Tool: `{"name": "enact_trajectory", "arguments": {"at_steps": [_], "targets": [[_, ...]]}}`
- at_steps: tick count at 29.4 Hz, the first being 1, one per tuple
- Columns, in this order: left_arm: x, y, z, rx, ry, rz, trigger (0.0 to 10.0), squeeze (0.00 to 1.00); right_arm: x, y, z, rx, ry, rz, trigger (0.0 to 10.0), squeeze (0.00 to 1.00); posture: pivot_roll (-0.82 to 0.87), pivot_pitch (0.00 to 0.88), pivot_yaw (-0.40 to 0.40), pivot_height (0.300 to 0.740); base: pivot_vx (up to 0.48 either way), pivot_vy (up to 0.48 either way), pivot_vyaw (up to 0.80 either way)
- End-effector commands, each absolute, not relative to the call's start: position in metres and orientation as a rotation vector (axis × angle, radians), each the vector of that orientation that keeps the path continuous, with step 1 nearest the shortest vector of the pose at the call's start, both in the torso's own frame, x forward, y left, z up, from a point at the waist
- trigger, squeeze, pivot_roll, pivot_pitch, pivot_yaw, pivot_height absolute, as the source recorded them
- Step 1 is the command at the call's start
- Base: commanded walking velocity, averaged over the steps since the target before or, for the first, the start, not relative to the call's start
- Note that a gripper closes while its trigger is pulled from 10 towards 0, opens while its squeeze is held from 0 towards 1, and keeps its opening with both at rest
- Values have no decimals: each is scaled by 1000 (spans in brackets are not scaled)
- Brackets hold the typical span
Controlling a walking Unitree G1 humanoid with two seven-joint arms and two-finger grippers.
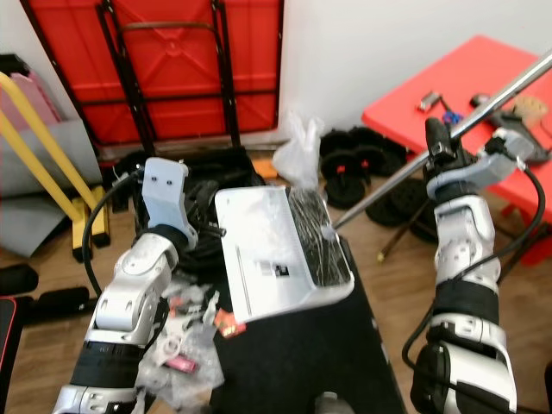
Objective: Sweep floor
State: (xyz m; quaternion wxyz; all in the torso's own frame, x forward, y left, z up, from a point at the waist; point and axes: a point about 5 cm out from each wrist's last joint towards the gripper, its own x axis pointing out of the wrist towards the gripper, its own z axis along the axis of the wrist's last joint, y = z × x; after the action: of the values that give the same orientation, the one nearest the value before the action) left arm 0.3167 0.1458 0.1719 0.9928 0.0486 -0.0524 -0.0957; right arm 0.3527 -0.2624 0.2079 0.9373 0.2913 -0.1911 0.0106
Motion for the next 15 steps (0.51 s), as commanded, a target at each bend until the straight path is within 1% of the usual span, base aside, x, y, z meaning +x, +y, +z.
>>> {"name": "enact_trajectory", "arguments": {"at_steps": [1,5,6,9,15], "targets": [[315,144,167,125,-95,-212,10000,0,351,-265,214,613,-420,12,10000,0,-125,76,-131,740,0,0,0],[314,141,166,135,-95,-232,10000,0,350,-265,212,612,-411,5,10000,0,-129,73,-127,740,0,0,0],[313,140,166,139,-97,-241,10000,0,350,-265,212,602,-416,6,10000,0,-129,73,-127,740,0,0,-444],[313,139,166,147,-104,-252,10000,0,350,-263,214,606,-425,15,10000,0,-126,69,-125,740,284,0,-702],[312,139,166,146,-106,-256,10000,0,351,-261,212,618,-413,16,10000,0,-122,67,-124,740,307,0,0]]}}
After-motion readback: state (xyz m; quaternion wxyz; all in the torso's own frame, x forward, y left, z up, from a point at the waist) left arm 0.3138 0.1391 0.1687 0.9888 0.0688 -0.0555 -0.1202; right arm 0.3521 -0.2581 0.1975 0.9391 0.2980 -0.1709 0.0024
